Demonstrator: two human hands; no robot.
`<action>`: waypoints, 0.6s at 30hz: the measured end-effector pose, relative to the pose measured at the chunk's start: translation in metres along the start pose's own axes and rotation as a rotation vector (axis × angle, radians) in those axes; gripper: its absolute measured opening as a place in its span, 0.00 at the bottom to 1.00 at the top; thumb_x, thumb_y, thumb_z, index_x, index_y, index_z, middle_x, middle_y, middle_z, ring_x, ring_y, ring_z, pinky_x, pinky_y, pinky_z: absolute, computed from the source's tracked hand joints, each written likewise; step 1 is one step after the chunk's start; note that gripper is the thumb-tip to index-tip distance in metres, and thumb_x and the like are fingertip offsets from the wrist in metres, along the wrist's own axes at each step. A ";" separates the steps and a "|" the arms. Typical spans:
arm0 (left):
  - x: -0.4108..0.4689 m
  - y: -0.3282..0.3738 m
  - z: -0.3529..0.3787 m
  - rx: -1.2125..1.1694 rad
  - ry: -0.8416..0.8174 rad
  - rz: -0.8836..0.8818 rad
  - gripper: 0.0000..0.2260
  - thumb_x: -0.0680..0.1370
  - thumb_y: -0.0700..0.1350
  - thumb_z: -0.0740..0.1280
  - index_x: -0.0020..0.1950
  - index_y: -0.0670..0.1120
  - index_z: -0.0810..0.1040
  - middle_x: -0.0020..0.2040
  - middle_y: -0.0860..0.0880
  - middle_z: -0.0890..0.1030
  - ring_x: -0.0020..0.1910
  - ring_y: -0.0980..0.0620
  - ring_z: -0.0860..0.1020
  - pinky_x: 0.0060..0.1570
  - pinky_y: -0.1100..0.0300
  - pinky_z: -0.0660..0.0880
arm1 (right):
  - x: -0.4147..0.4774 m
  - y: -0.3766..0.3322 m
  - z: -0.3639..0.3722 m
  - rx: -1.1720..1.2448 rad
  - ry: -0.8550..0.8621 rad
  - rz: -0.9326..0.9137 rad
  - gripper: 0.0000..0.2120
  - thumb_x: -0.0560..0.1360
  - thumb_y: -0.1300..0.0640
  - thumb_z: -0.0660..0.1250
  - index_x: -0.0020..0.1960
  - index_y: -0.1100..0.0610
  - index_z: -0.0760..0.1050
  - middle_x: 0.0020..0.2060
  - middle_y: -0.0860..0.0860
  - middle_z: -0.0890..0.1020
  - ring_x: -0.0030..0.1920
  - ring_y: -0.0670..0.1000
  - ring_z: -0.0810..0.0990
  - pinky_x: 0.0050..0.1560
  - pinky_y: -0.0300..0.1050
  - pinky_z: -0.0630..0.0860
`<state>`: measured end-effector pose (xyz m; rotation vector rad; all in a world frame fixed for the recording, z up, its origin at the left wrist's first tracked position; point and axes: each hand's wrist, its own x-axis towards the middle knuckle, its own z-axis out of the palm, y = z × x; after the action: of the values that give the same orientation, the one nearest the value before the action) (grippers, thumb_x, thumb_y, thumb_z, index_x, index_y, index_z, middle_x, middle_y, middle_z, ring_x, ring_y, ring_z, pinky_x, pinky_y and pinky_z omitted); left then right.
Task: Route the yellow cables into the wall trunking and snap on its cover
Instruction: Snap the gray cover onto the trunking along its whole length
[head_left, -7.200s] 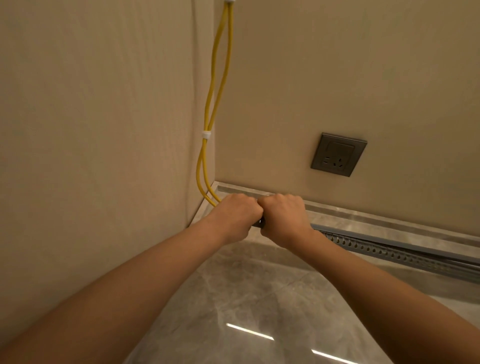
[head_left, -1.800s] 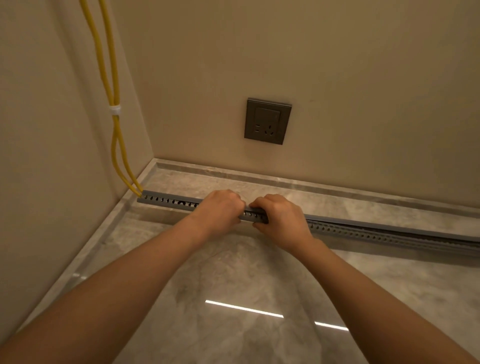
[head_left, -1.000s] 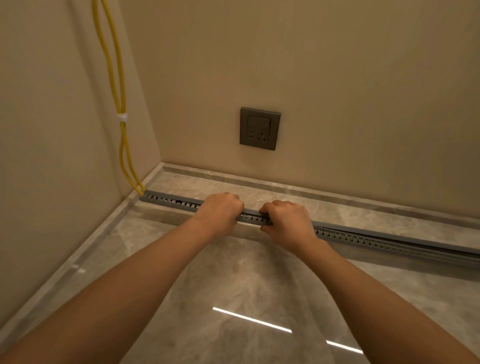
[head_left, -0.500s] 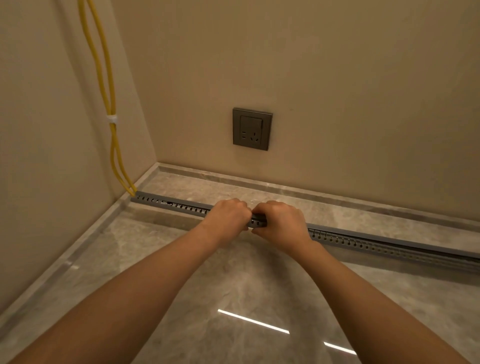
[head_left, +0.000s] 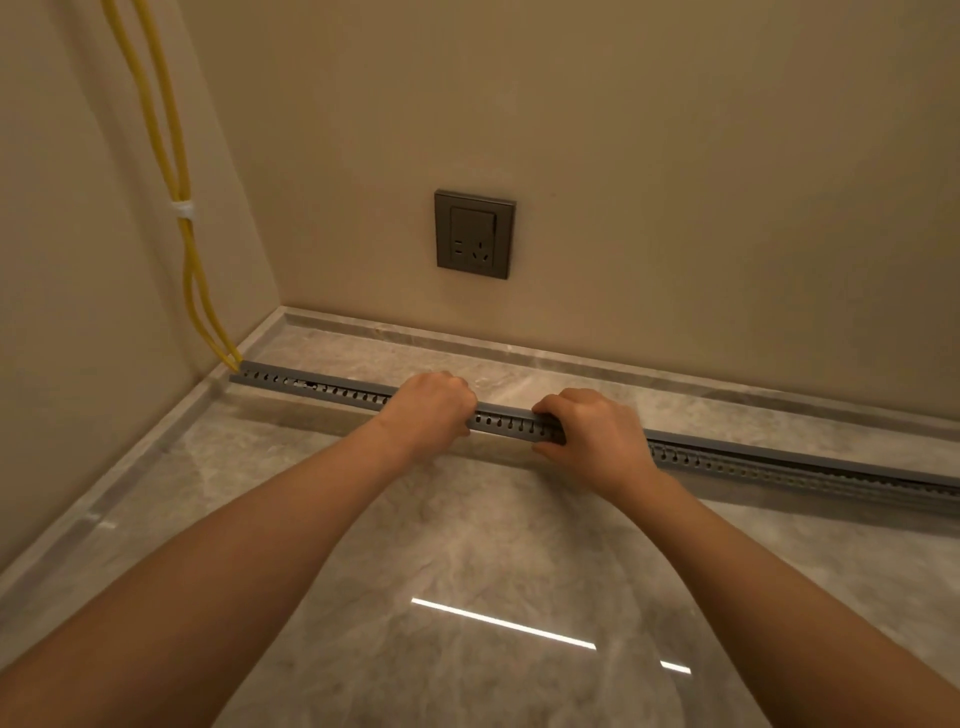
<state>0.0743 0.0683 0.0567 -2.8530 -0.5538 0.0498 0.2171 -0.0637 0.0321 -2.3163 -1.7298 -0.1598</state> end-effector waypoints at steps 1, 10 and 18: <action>0.001 -0.001 0.000 0.006 0.001 0.003 0.12 0.79 0.48 0.63 0.57 0.41 0.77 0.54 0.44 0.79 0.55 0.45 0.76 0.50 0.54 0.71 | -0.002 0.002 -0.001 -0.026 0.008 -0.005 0.16 0.71 0.48 0.68 0.58 0.51 0.75 0.50 0.48 0.80 0.52 0.50 0.75 0.41 0.44 0.71; 0.009 -0.007 0.006 0.012 0.016 0.013 0.13 0.78 0.49 0.63 0.57 0.42 0.77 0.53 0.44 0.80 0.54 0.45 0.77 0.49 0.54 0.72 | 0.007 0.003 -0.007 -0.210 -0.032 -0.045 0.11 0.74 0.52 0.63 0.55 0.52 0.75 0.47 0.50 0.80 0.48 0.53 0.77 0.38 0.44 0.67; 0.014 -0.010 0.008 -0.004 0.026 0.009 0.12 0.78 0.48 0.63 0.55 0.42 0.77 0.51 0.44 0.80 0.51 0.45 0.77 0.45 0.54 0.70 | 0.021 0.010 -0.009 -0.212 -0.087 -0.116 0.13 0.74 0.51 0.64 0.57 0.53 0.76 0.47 0.50 0.81 0.47 0.53 0.78 0.42 0.45 0.71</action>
<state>0.0830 0.0848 0.0514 -2.8556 -0.5370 0.0129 0.2337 -0.0491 0.0443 -2.3998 -1.9791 -0.2799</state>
